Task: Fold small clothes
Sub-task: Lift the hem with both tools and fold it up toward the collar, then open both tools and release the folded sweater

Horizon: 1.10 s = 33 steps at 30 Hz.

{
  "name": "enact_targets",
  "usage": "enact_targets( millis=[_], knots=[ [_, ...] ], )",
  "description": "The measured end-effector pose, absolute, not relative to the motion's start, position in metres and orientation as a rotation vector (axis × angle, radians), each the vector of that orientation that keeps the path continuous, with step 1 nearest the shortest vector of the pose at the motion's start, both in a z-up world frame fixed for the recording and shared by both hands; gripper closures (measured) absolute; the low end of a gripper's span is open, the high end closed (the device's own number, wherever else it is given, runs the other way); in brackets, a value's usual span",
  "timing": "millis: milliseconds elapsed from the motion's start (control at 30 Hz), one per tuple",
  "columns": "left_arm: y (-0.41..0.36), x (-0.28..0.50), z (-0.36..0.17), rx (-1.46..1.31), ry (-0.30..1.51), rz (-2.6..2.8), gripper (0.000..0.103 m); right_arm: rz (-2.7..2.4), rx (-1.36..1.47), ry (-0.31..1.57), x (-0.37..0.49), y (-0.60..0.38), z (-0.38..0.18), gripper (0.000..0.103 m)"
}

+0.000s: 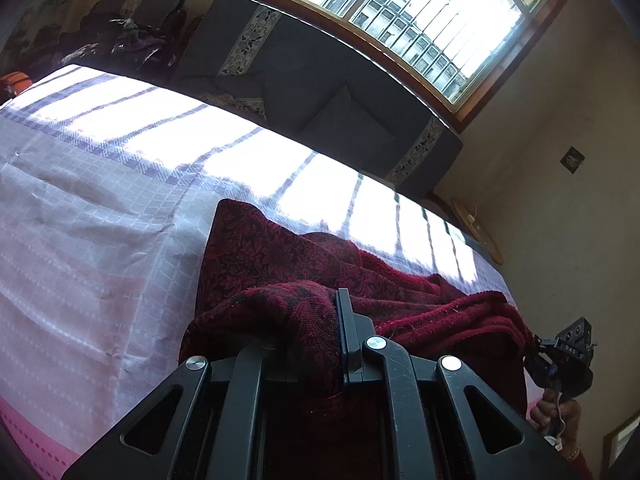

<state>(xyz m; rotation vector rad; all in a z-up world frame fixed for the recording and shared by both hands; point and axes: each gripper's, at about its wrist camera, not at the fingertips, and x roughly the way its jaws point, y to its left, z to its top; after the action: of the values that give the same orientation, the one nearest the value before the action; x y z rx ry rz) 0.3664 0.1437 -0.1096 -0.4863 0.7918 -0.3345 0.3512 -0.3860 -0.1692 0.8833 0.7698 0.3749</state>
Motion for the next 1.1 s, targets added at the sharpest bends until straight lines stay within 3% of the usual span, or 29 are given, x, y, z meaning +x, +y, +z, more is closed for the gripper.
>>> enact_targets(
  millis=[333,433,533,600,700,867,1100],
  knots=[
    [0.149,0.375,-0.123,-0.584,0.835,-0.353,0.087,0.362,0.887,0.776,0.357,-0.387,-0.181,0.094],
    [0.153,0.376,-0.125,-0.64,0.836,-0.366,0.081,0.356,0.89,0.775,0.357,-0.387,-0.183,0.093],
    [0.159,0.377,-0.126,-0.72,0.829,-0.365,0.055,0.358,0.892,0.772,0.358,-0.386,-0.184,0.092],
    [0.168,0.374,-0.123,-0.783,0.787,-0.34,0.025,0.368,0.914,0.766,0.357,-0.388,-0.185,0.089],
    [0.179,0.37,-0.112,-0.807,0.726,-0.279,0.011,0.368,0.942,0.744,0.355,-0.392,-0.186,0.077],
    [0.192,0.37,-0.106,-0.761,0.732,-0.217,0.01,0.342,0.994,0.643,0.343,-0.409,-0.175,0.054],
    [0.211,0.34,-0.117,-0.703,0.77,-0.194,0.01,0.365,0.997,0.558,0.307,-0.422,-0.159,0.053]
  ],
)
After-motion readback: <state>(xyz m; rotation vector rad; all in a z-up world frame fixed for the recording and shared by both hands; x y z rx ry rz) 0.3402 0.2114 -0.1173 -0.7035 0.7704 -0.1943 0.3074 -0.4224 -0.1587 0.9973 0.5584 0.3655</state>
